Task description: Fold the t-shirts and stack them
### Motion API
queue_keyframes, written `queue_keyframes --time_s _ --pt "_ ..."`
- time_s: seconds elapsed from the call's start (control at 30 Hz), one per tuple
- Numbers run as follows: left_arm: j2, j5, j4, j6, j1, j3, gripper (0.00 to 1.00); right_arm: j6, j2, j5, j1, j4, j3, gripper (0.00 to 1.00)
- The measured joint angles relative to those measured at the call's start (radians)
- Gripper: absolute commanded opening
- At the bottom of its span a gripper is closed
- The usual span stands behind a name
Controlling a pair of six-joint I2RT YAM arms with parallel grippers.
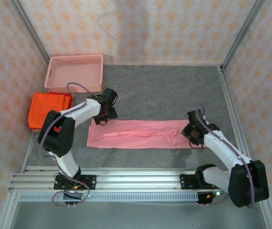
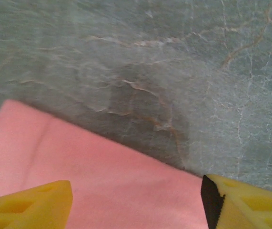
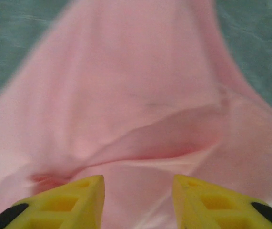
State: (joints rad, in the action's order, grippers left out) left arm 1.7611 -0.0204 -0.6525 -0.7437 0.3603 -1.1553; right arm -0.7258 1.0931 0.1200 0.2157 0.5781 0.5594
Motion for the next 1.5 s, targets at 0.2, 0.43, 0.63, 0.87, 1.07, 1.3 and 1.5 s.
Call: queue_keyframes --time_s 0.2,0.43,0.63,0.87,1.07,1.3,1.5 --pt "0.089 -0.028 0.012 0.014 0.0 -0.013 0.62 -0.036 0.078 0.061 -0.025 -0.065 -0.047 0.22" --pt "0.044 -0.029 0.068 0.005 0.0 0.061 0.62 0.032 0.294 0.055 -0.027 -0.134 0.094 0.2" --pt "-0.061 -0.032 0.09 -0.037 0.0 0.191 0.62 0.122 0.573 0.016 -0.028 -0.176 0.361 0.19" --pt "-0.158 -0.052 0.097 -0.084 0.007 0.291 0.63 0.208 0.956 0.045 -0.029 -0.147 0.861 0.22" --pt "-0.198 -0.064 0.089 -0.131 0.067 0.326 0.63 0.233 1.239 0.124 -0.014 -0.047 1.31 0.26" --pt "-0.248 -0.044 0.017 -0.148 0.09 0.324 0.73 0.25 1.307 0.169 0.005 0.022 1.466 0.4" --pt "-0.295 0.03 -0.047 -0.113 0.09 0.238 0.78 0.247 1.081 0.164 0.004 -0.046 1.192 0.45"
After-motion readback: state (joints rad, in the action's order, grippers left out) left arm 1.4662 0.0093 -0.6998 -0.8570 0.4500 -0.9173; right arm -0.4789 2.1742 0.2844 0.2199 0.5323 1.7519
